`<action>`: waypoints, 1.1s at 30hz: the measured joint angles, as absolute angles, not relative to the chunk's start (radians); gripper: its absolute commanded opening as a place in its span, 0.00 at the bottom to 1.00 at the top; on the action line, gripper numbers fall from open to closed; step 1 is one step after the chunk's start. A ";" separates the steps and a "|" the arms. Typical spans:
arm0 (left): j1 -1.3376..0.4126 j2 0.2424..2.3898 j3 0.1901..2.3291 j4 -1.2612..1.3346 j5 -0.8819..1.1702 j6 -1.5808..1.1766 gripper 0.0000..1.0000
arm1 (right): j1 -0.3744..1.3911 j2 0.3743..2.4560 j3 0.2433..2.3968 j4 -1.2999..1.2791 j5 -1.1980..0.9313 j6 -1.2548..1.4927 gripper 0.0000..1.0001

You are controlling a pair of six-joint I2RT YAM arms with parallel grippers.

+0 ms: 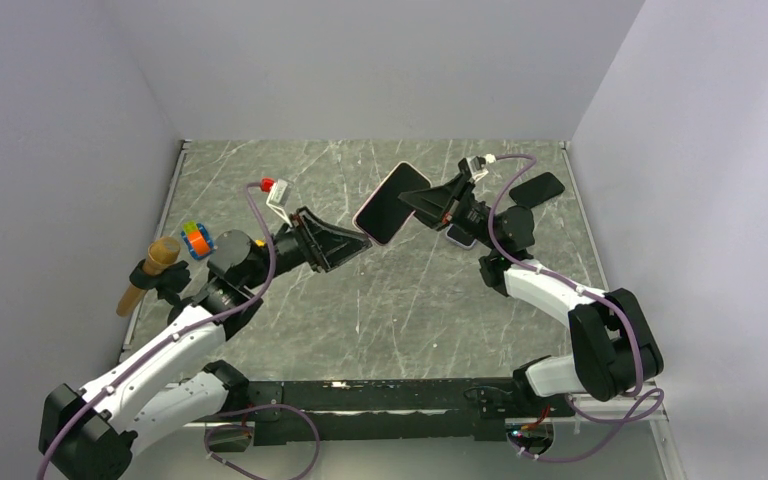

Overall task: Take the phone out of the phone case
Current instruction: Remove the phone case from the phone.

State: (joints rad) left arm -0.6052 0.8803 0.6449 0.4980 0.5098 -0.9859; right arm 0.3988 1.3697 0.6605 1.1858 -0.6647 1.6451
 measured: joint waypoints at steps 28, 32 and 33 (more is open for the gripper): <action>-0.498 0.965 0.752 0.299 0.671 -0.971 0.40 | 0.395 1.388 0.772 1.103 -0.810 1.415 0.00; -0.496 0.980 0.770 0.222 0.724 -0.921 0.42 | 0.399 1.379 0.809 1.021 -0.883 1.317 0.00; -0.496 0.982 0.770 0.209 0.738 -0.910 0.43 | 0.404 1.376 0.816 0.994 -0.900 1.293 0.00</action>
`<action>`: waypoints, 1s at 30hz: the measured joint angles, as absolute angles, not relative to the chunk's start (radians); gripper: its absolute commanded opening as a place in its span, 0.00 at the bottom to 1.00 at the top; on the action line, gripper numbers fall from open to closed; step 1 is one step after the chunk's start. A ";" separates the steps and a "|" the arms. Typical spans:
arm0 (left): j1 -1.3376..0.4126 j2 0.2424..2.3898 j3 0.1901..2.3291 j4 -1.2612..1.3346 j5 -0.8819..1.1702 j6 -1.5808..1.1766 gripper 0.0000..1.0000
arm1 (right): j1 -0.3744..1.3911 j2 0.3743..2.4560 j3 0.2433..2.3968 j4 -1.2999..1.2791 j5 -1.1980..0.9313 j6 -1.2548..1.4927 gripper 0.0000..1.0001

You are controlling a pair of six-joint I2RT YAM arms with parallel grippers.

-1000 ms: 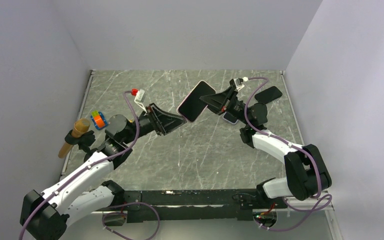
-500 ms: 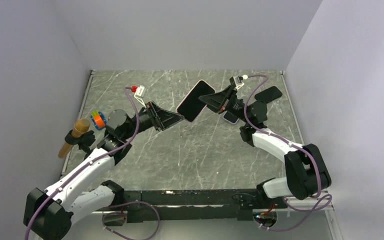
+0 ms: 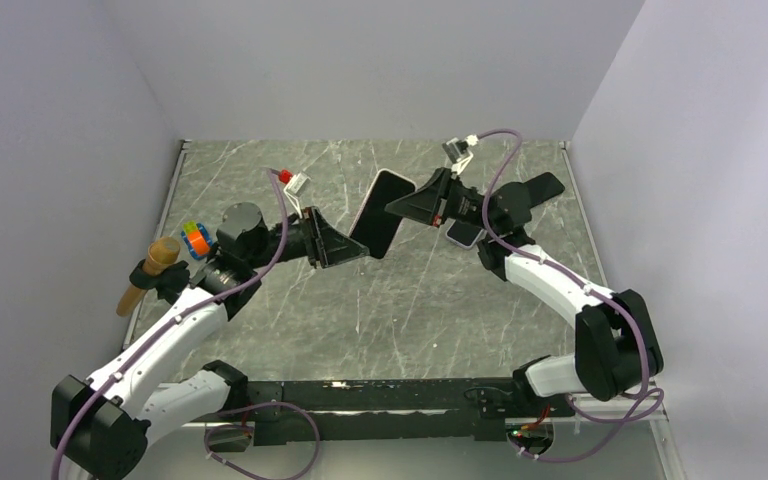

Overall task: Take the phone out of the phone case
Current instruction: Remove the phone case from the phone.

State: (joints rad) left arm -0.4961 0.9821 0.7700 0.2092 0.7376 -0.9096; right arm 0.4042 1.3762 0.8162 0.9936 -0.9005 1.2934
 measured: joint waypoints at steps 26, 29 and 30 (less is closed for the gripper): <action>-0.563 0.980 0.800 0.188 0.582 -0.887 0.00 | 0.505 1.266 0.819 0.655 -0.903 1.065 0.89; -0.558 0.977 0.793 0.226 0.509 -0.953 0.00 | 0.505 1.189 0.693 0.709 -0.805 1.095 0.78; -0.557 0.976 0.790 0.237 0.494 -0.970 0.00 | 0.505 1.173 0.657 0.731 -0.778 1.107 0.71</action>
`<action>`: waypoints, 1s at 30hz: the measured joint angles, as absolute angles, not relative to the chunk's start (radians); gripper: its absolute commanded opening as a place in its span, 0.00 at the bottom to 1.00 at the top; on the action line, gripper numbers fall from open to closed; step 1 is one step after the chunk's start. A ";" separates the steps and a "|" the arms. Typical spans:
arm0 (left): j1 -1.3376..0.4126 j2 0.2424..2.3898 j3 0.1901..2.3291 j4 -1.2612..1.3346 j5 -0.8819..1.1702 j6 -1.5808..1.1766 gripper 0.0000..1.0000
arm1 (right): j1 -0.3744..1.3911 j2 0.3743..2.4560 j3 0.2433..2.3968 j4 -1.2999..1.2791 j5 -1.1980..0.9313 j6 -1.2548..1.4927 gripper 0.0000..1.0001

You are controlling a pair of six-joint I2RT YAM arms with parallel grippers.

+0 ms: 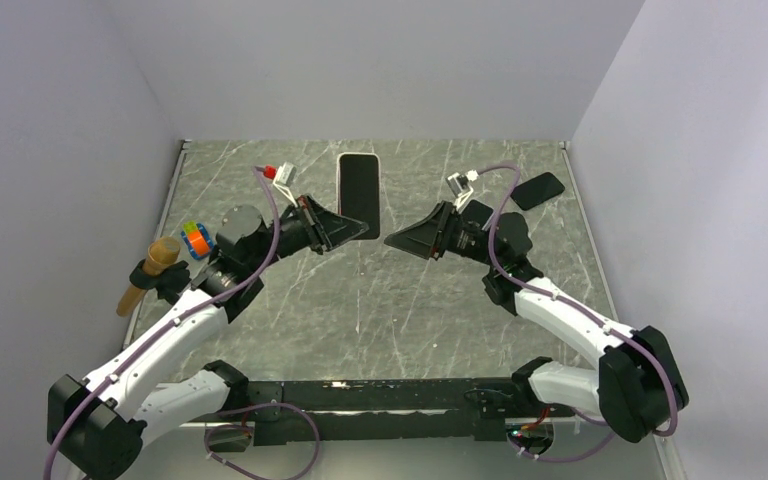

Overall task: Take the phone out of the phone case
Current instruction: Remove the phone case from the phone.

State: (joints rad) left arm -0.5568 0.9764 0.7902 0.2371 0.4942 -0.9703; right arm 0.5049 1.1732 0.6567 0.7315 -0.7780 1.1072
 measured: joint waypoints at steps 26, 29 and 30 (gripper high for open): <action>-0.553 0.986 0.707 0.458 0.425 -1.235 0.00 | 0.586 1.286 0.604 1.002 -0.657 1.201 0.45; -0.553 0.987 0.707 0.470 0.432 -1.243 0.00 | 0.590 1.294 0.612 1.004 -0.655 1.200 0.37; -0.553 0.986 0.704 0.479 0.434 -1.247 0.00 | 0.590 1.297 0.616 1.003 -0.654 1.200 0.33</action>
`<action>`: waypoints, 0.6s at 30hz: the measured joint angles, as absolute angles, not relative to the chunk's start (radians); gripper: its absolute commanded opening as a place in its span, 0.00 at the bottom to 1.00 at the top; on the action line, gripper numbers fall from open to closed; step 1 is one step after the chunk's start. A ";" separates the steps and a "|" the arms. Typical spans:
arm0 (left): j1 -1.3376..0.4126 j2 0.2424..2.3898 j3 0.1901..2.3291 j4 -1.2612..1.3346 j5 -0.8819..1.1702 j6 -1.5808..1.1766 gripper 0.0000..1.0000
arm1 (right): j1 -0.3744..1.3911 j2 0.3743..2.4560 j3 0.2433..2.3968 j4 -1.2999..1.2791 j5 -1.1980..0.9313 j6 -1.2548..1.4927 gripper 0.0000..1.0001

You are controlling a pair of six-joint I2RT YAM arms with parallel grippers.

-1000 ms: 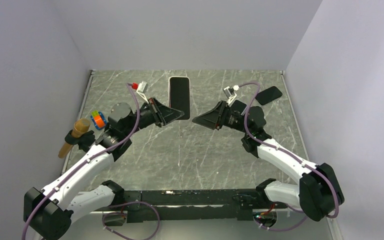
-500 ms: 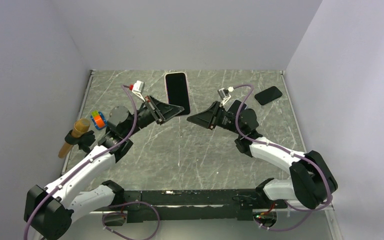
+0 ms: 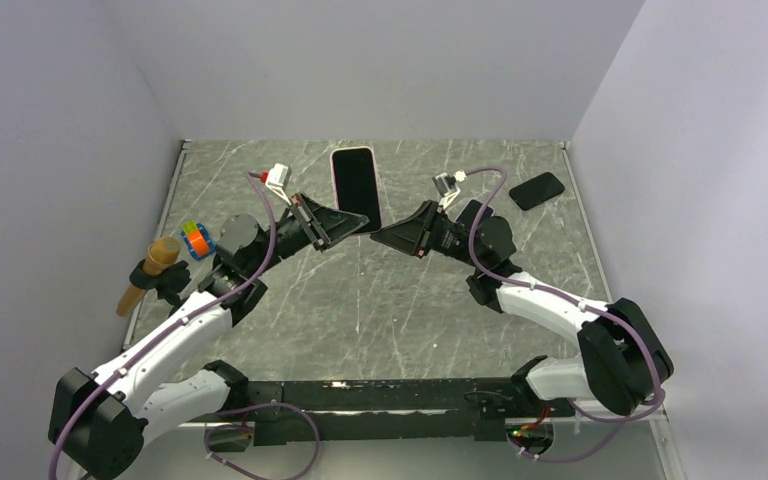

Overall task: Take the phone out of the phone case
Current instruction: Remove the phone case from the phone.

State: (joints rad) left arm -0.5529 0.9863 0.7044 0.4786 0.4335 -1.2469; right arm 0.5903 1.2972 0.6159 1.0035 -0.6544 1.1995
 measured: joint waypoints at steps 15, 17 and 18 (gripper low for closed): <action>-0.553 0.986 0.673 0.508 0.452 -1.272 0.00 | 0.608 1.343 0.641 1.027 -0.636 1.196 0.27; -0.553 0.987 0.671 0.512 0.457 -1.273 0.00 | 0.613 1.347 0.643 1.039 -0.635 1.196 0.20; -0.553 0.987 0.668 0.515 0.457 -1.273 0.00 | 0.615 1.349 0.644 1.043 -0.635 1.197 0.16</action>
State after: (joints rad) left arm -0.5526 0.9867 0.6682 0.5152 0.4568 -1.2728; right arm 0.6151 1.3487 0.6437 1.0431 -0.6353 1.1969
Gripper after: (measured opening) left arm 0.104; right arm 0.259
